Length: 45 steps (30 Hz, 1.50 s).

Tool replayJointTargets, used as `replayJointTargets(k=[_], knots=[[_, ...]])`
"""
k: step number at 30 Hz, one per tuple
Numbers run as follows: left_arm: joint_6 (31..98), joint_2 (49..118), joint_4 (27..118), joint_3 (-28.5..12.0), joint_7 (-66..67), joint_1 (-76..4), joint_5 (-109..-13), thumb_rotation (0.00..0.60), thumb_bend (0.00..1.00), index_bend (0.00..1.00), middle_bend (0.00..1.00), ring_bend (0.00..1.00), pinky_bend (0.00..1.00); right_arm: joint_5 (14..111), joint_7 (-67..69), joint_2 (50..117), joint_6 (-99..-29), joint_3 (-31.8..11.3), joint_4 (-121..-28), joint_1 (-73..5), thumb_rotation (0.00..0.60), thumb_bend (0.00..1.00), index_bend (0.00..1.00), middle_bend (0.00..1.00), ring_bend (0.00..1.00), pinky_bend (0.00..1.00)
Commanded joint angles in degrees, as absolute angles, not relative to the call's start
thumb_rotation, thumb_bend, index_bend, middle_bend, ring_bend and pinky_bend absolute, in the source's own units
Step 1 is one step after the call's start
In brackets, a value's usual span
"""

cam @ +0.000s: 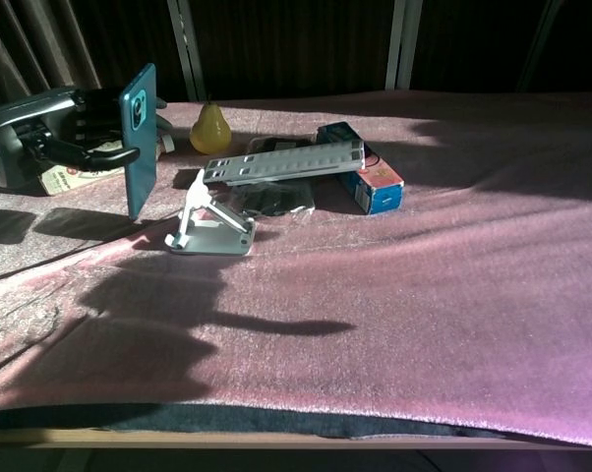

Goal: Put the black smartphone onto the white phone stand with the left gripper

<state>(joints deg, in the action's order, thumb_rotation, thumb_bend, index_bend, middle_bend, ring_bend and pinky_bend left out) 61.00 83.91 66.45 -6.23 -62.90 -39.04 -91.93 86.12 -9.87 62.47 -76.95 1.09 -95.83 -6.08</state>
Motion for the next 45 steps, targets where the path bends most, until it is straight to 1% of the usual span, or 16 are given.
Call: replayJointTargets(k=[1, 6, 12, 17, 31, 39, 42, 45], knots=[[60.6, 87.1, 61.0, -4.8, -68.3, -42.1, -94.6, 0.600, 0.40, 0.86, 1.00, 0.59, 0.09, 86.1, -10.0, 62.5, -76.9, 1.1, -95.8, -6.1, 0.600, 0.17, 0.00, 0.00, 0.00, 0.00], [60.2, 89.2, 56.9, -4.0, -71.6, -43.9, -94.9, 0.600, 0.40, 0.86, 1.00, 0.58, 0.09, 85.6, -9.8, 62.3, -77.1, 1.0, -95.8, -5.9, 0.600, 0.17, 0.00, 0.00, 0.00, 0.00], [59.3, 92.5, 51.7, -4.4, -75.7, -45.6, -93.3, 0.600, 0.40, 0.86, 1.00, 0.58, 0.08, 86.3, -8.8, 62.0, -77.4, 1.2, -95.8, -5.7, 0.600, 0.17, 0.00, 0.00, 0.00, 0.00], [59.6, 94.6, 48.2, -3.4, -77.3, -46.5, -93.5, 0.600, 0.40, 0.86, 1.00, 0.58, 0.08, 86.3, -8.7, 61.9, -77.4, 1.2, -95.7, -5.8, 0.600, 0.17, 0.00, 0.00, 0.00, 0.00], [58.1, 96.9, 43.5, -0.7, -81.5, -46.8, -92.8, 0.600, 0.40, 0.86, 1.00, 0.57, 0.08, 86.4, -9.3, 62.1, -77.6, 1.2, -95.7, -5.6, 0.600, 0.17, 0.00, 0.00, 0.00, 0.00], [58.1, 97.4, 42.3, 0.6, -82.4, -47.0, -93.1, 0.600, 0.40, 0.84, 0.99, 0.53, 0.08, 86.5, -9.2, 62.1, -77.7, 1.2, -95.7, -5.6, 0.600, 0.17, 0.00, 0.00, 0.00, 0.00], [58.5, 97.7, 41.7, 1.1, -82.6, -47.0, -93.3, 0.600, 0.40, 0.77, 0.92, 0.45, 0.06, 86.6, -9.1, 62.0, -77.7, 1.3, -95.7, -5.6, 0.600, 0.17, 0.00, 0.00, 0.00, 0.00], [59.1, 98.1, 40.8, 1.7, -82.6, -46.9, -93.8, 0.600, 0.38, 0.61, 0.72, 0.32, 0.03, 86.6, -9.0, 62.0, -77.7, 1.3, -95.7, -5.6, 0.600, 0.17, 0.00, 0.00, 0.00, 0.00]])
